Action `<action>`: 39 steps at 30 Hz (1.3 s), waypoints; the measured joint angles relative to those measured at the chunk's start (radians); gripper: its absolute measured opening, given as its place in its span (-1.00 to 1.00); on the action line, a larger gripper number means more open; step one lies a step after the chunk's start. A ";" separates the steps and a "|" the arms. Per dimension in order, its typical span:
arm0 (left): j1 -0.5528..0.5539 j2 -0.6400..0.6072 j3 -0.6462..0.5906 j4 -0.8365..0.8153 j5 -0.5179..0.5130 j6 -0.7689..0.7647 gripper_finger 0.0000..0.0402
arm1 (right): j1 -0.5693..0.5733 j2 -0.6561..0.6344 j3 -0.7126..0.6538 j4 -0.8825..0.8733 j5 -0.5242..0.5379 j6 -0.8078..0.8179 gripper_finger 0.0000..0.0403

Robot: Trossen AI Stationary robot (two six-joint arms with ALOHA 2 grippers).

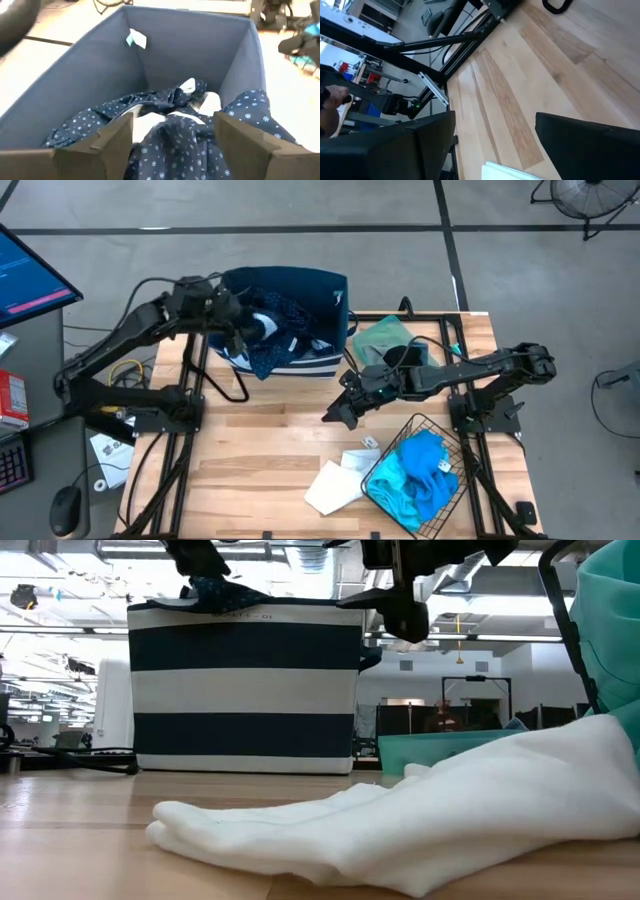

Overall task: Pick & Place Cloths
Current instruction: Put the dark blue patterned polo shirt into the blue laundry bin

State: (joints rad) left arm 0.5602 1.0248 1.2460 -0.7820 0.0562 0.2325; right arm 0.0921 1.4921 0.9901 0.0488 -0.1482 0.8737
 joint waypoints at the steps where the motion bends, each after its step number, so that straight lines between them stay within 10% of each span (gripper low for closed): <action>1: 0.000 -0.011 0.000 0.000 0.000 -0.016 0.30 | 0.000 0.000 0.000 0.000 0.000 0.015 0.34; 12: -0.224 -0.135 -0.005 -0.047 0.093 -0.088 0.14 | 0.007 0.000 0.000 -0.001 0.000 -0.012 0.34; 22: -0.602 -0.116 -0.183 -0.043 -0.313 0.015 0.24 | 0.007 0.000 0.000 -0.003 -0.009 -0.001 0.34; 31: -0.694 -0.027 -0.312 0.063 -0.561 0.023 0.28 | 0.007 0.000 0.000 -0.004 -0.011 -0.035 0.34; 39: -0.694 -0.003 -0.302 0.145 -0.740 0.016 -0.51 | 0.022 0.000 0.000 -0.004 -0.010 -0.043 0.34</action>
State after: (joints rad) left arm -0.1333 1.0213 0.9441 -0.6373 -0.6840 0.2482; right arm 0.1145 1.4921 0.9897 0.0452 -0.1577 0.8310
